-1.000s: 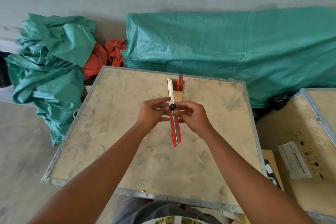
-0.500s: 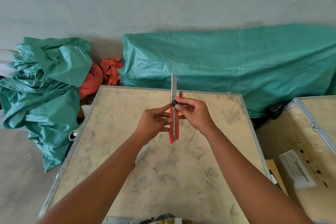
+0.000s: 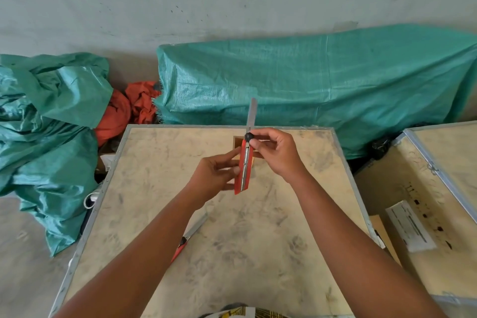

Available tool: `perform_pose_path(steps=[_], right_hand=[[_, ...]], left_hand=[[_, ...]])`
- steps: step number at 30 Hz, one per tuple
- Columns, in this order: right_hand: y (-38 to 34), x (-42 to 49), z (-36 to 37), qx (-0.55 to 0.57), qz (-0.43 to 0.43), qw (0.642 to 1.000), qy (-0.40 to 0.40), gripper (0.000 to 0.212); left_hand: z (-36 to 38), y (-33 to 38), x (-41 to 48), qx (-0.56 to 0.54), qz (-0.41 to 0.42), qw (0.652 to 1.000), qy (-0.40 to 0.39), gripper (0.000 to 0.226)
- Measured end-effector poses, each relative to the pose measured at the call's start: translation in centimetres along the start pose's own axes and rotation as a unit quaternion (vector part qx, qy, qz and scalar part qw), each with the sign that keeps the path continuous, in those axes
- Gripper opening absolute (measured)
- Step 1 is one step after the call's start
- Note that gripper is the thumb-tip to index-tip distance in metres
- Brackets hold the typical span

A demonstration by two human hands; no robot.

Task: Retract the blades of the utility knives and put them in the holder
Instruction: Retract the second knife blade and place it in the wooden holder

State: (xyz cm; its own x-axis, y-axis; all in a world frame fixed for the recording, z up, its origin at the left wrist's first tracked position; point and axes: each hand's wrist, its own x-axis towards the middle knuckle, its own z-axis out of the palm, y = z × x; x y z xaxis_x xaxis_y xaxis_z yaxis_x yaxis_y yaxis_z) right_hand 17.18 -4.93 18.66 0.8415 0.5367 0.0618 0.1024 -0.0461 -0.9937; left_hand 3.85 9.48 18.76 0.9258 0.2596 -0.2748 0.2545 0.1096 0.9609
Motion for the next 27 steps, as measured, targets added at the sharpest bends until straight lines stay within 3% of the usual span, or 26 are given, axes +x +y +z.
perform_pose_path(steps=[4,13,27], right_hand=[[-0.1,0.2,-0.7,0.002,0.013,1.0,-0.001,0.026],[-0.7,0.4,-1.0,-0.062,0.005,0.995,-0.078,0.027],[-0.1,-1.6,-0.8,-0.153,-0.001,0.978,-0.139,0.027]], left_hand=[[0.1,-0.8,-0.6,0.017,-0.031,0.999,-0.023,0.062],[1.0,-0.7,-0.5,-0.058,-0.005,0.998,0.032,0.052],[0.3,-0.7,0.0,-0.07,0.01,0.996,0.047,0.05]])
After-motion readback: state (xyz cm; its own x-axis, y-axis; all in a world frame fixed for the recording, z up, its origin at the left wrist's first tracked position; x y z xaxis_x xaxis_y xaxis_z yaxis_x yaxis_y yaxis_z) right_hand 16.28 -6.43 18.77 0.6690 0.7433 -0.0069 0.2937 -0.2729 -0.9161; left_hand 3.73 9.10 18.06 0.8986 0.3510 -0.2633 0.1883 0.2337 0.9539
